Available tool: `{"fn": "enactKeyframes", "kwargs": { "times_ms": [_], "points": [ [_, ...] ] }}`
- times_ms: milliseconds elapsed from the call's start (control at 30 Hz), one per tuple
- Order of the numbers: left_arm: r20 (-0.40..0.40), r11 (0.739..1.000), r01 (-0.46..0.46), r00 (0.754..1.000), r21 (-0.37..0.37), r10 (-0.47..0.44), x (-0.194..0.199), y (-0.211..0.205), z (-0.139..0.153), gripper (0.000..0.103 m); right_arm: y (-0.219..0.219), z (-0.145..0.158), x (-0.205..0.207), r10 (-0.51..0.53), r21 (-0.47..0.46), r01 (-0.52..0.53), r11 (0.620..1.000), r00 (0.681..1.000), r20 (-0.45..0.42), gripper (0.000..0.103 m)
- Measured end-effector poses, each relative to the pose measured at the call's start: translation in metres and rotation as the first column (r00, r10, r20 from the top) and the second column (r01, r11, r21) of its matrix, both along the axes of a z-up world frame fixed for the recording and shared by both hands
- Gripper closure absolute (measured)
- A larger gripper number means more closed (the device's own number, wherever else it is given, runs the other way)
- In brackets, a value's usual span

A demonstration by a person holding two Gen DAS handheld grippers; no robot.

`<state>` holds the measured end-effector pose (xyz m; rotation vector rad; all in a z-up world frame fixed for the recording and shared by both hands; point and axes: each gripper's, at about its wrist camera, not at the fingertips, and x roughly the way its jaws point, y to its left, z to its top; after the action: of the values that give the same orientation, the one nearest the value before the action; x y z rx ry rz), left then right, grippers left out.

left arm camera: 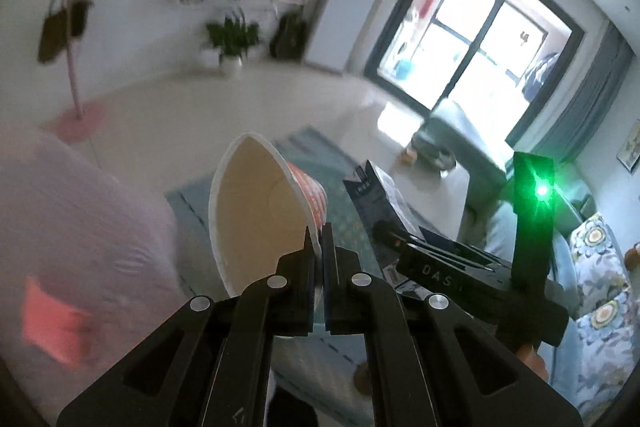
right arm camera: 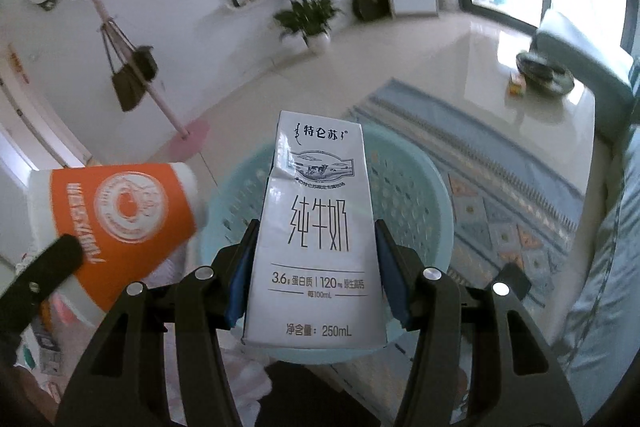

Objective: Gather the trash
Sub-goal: 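Carry cup and carton to the teal basket and open both tools over it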

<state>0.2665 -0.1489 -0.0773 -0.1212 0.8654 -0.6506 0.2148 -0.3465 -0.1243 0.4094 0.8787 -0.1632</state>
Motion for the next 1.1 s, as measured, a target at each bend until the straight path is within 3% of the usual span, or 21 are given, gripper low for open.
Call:
{"fn": "enactKeyframes", "kwargs": {
  "times_ms": [67, 233, 333, 367, 500, 800, 1100],
  "points": [
    [-0.074, 1.000, 0.026, 0.997, -0.016, -0.027, 0.012, -0.005, -0.021, 0.102, -0.005, -0.012, 0.006, -0.008, 0.010, 0.008, 1.000, 1.000, -0.029, 0.051],
    [-0.130, 1.000, 0.030, 0.991, 0.006, -0.029, 0.023, -0.015, -0.045, 0.102, -0.010, -0.025, 0.010, -0.017, 0.025, 0.019, 1.000, 0.999, -0.051, 0.051],
    [-0.128, 0.999, 0.030, 0.991, 0.026, -0.027, 0.024, -0.016, -0.047, 0.100, -0.019, -0.026, 0.008, -0.019, 0.037, 0.021, 0.999, 0.999, -0.048, 0.051],
    [-0.121, 0.999, 0.028, 0.992, 0.034, -0.024, 0.022, -0.016, -0.047, 0.094, -0.021, -0.025, 0.008, -0.021, 0.036, 0.022, 0.999, 0.999, -0.046, 0.051],
    [-0.079, 0.999, 0.016, 0.997, 0.049, -0.012, 0.012, -0.015, -0.037, 0.078, -0.023, -0.021, 0.003, -0.022, 0.046, 0.023, 0.999, 0.999, -0.037, 0.051],
    [-0.042, 0.999, -0.014, 0.999, 0.030, 0.015, -0.011, -0.005, -0.018, 0.077, -0.010, -0.003, -0.009, 0.005, 0.042, -0.004, 0.999, 1.000, -0.005, 0.051],
    [0.028, 0.995, -0.090, 0.995, -0.039, 0.091, -0.051, 0.042, 0.018, 0.076, 0.042, 0.048, -0.029, 0.125, 0.007, -0.127, 0.992, 0.986, 0.111, 0.051]
  ]
}}
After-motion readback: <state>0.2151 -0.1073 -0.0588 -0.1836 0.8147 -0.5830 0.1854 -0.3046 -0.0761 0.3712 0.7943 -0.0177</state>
